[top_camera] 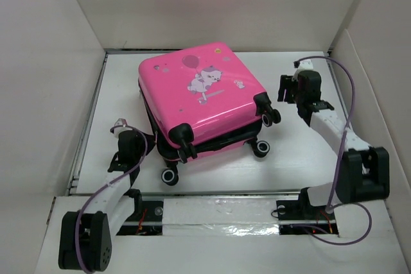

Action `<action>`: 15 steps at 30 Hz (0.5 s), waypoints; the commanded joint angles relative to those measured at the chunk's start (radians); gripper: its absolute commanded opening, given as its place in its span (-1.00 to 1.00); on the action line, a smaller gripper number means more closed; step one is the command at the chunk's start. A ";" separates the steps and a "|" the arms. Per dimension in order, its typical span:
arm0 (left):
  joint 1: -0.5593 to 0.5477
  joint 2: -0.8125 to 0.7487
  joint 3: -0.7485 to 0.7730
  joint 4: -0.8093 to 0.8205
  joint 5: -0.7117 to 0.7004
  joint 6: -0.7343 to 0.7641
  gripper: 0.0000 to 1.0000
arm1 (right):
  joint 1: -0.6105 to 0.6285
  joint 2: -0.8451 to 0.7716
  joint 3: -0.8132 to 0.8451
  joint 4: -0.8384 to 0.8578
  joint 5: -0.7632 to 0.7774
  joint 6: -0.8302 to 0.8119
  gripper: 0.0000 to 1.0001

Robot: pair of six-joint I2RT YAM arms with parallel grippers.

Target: Pack the luggage

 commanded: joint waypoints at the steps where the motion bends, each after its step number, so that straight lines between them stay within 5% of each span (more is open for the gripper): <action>1: -0.021 -0.079 -0.027 0.029 0.092 0.011 -0.78 | -0.063 0.146 0.173 0.045 -0.051 0.066 0.37; 7: -0.065 -0.047 -0.024 0.061 0.122 0.081 -0.83 | -0.076 0.296 0.246 0.097 -0.140 0.109 0.43; 15: -0.111 0.011 -0.010 0.121 0.163 0.127 -0.84 | 0.047 0.678 0.632 -0.088 -0.318 0.034 0.45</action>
